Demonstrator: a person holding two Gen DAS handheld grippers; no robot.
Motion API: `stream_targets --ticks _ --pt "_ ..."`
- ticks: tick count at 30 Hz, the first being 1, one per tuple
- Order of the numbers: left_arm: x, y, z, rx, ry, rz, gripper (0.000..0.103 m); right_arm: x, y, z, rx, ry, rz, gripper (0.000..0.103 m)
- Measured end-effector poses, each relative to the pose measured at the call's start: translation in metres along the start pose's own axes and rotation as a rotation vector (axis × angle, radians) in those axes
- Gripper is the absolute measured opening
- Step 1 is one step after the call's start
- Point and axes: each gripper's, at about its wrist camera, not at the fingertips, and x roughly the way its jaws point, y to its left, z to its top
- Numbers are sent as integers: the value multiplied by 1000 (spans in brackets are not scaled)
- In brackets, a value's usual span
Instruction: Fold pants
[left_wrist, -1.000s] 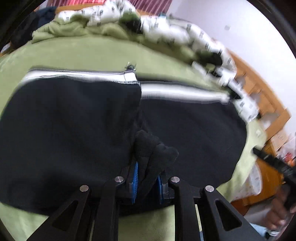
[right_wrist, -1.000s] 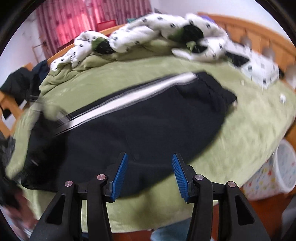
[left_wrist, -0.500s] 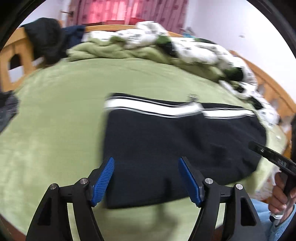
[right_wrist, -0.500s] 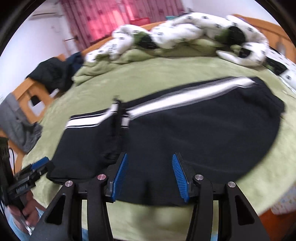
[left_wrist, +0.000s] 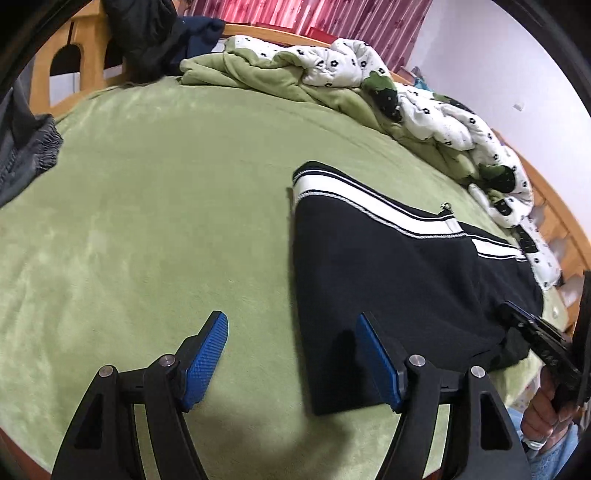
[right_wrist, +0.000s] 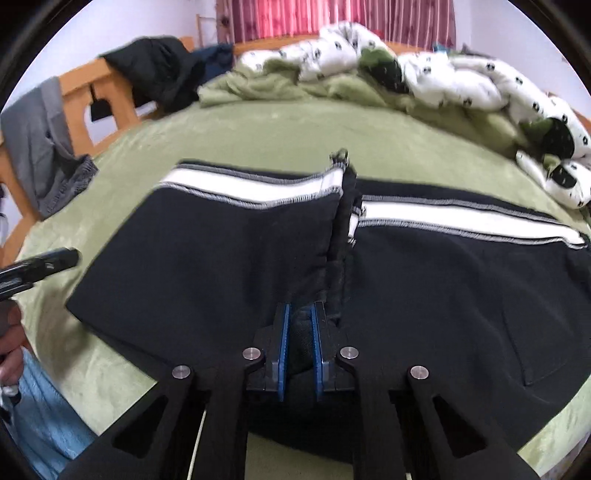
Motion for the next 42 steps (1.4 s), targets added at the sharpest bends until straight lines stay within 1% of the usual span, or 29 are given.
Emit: stream_targets --ticks 1,2,3,4,5,7,8,9,10,11,13,14,16,18,22,24,25,26,28,29,31,32,33,35,36,37,38,39,42 --pt "-1 0 -2 9 -5 -1 70 -12 -8 -4 42 -34 28 10" --pt "-3 -2 -2 21 -12 -1 70 -23 -17 -9 84 -54 69 10" --pt "-4 -4 -2 33 -18 2 70 -28 -23 -13 110 -60 86 9" --pt "-5 -5 -3 43 -24 9 70 -29 -27 -17 129 -48 94 9" --pt "-6 -5 -2 48 -28 13 70 -25 -28 -22 131 -7 96 10" --pt "-7 -3 -1 46 -32 20 70 -9 -22 -28 92 75 91 11" --pt "-7 -1 0 37 -31 19 70 -5 -19 -30 67 89 67 12" --pt "-8 2 0 24 -29 12 70 -6 -16 -29 58 82 65 14" --pt "-7 5 1 12 -26 5 70 -8 -17 -26 61 76 75 23" --pt "-7 8 1 -3 -22 0 70 -11 -19 -21 76 74 102 37" --pt "-4 15 3 -41 -11 -11 70 -10 -24 -10 111 56 124 45" --pt "-2 19 4 -60 -5 -16 70 -5 -25 -2 119 58 112 45" --pt "0 24 4 -96 0 -23 70 13 -24 13 118 97 89 45" --pt "0 27 4 -117 -7 -26 70 37 -30 28 151 132 72 45" --pt "2 31 7 -133 -21 -13 70 81 -44 38 203 222 107 47" --pt "4 32 7 -141 -17 -14 70 88 -45 37 225 194 113 47" --pt "6 32 8 -149 -12 -23 70 88 -42 37 211 193 102 35" --pt "8 33 8 -153 -7 -30 70 88 -36 39 179 188 92 18" --pt "10 30 8 -157 5 -40 70 77 -31 40 138 135 77 14" --pt "10 28 8 -153 7 -44 70 65 -32 42 140 88 74 14" --pt "8 24 7 -130 -4 -50 70 46 -40 46 173 23 109 14" --pt "7 21 6 -117 -9 -53 70 39 -44 47 170 -7 103 14" --pt "6 16 6 -99 -11 -54 70 41 -44 46 148 -4 63 14" --pt "4 8 5 -52 -12 -34 70 61 -46 44 132 56 4 13" --pt "2 5 4 -36 -16 -23 70 73 -52 39 149 87 2 13" --pt "-2 1 3 -13 -26 -14 70 80 -56 36 180 97 12 14" --pt "-5 -2 2 3 -35 -9 70 81 -60 34 221 87 26 14" --pt "-8 -4 2 17 -42 -6 70 78 -59 35 235 83 22 15" --pt "-15 -10 3 50 -54 -11 70 66 -53 34 211 96 -23 21"
